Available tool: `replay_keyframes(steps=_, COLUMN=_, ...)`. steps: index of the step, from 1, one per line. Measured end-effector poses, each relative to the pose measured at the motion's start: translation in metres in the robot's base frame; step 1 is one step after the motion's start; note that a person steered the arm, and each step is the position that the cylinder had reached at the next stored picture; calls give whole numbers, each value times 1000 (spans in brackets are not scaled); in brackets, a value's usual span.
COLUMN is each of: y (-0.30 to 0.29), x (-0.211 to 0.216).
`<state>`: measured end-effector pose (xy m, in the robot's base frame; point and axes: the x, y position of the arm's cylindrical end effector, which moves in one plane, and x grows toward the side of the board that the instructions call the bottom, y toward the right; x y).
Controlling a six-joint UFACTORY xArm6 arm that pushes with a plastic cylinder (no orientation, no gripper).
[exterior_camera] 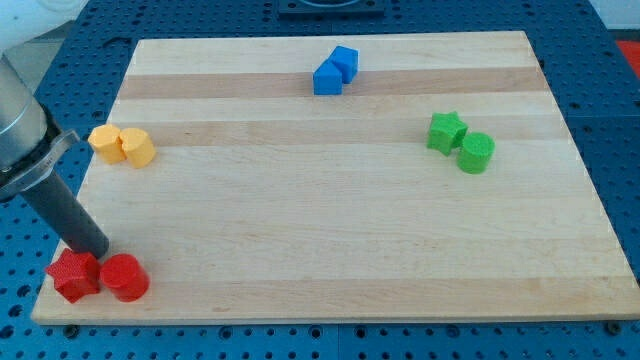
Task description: Move the green circle to the top right of the red circle
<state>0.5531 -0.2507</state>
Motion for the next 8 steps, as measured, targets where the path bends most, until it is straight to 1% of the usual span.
replay_keyframes(steps=1, y=59, x=-10)
replay_keyframes(steps=2, y=160, x=-23)
replay_keyframes(steps=3, y=278, x=-23)
replay_keyframes(steps=4, y=384, x=-29)
replay_keyframes(steps=5, y=464, x=-70)
replay_keyframes(steps=6, y=501, x=-119)
replay_keyframes(steps=7, y=477, x=-124)
replay_keyframes(steps=8, y=423, x=-123)
